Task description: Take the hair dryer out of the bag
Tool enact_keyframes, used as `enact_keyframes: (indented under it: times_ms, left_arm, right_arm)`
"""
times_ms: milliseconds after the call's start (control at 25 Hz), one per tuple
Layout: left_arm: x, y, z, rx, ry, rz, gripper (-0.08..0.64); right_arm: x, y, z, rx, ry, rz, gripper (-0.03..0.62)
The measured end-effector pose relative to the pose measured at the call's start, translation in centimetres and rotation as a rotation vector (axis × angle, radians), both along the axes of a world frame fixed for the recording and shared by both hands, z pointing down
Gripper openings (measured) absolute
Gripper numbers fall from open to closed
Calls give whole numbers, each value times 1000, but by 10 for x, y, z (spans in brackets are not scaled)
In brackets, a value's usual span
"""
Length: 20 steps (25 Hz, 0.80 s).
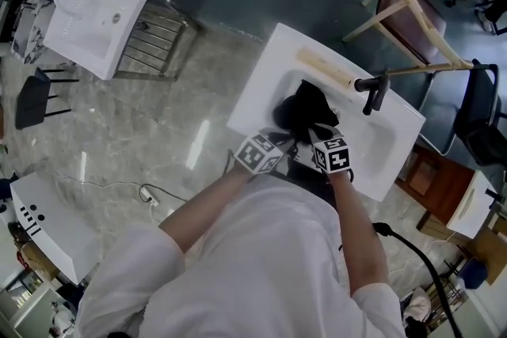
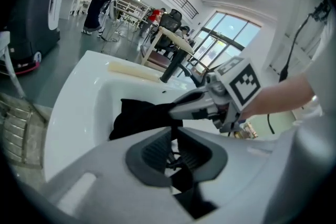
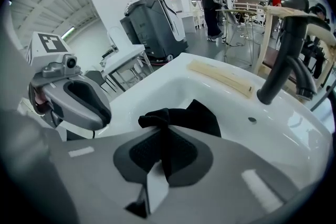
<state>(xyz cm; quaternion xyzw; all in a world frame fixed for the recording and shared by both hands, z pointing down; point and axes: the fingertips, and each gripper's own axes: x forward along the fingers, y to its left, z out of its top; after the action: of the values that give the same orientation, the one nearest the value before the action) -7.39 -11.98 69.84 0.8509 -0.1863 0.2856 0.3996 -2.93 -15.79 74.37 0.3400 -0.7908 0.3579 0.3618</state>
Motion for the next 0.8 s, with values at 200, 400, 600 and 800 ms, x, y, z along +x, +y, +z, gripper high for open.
enact_keyframes:
  times_ms: [200, 400, 600, 800]
  left_arm:
    - [27, -3, 24, -22, -48, 33, 62]
    - [45, -12, 43, -6, -99, 24, 77]
    - [48, -24, 59, 10, -183, -33, 95]
    - [57, -31, 73, 5, -239, -36, 153]
  right_arm:
    - [3, -6, -6, -5, -36, -24, 20]
    - [5, -13, -12, 5, -74, -45, 20]
    - [15, -15, -15, 3, -88, -45, 20]
    - [27, -19, -15, -10, -122, -9, 20]
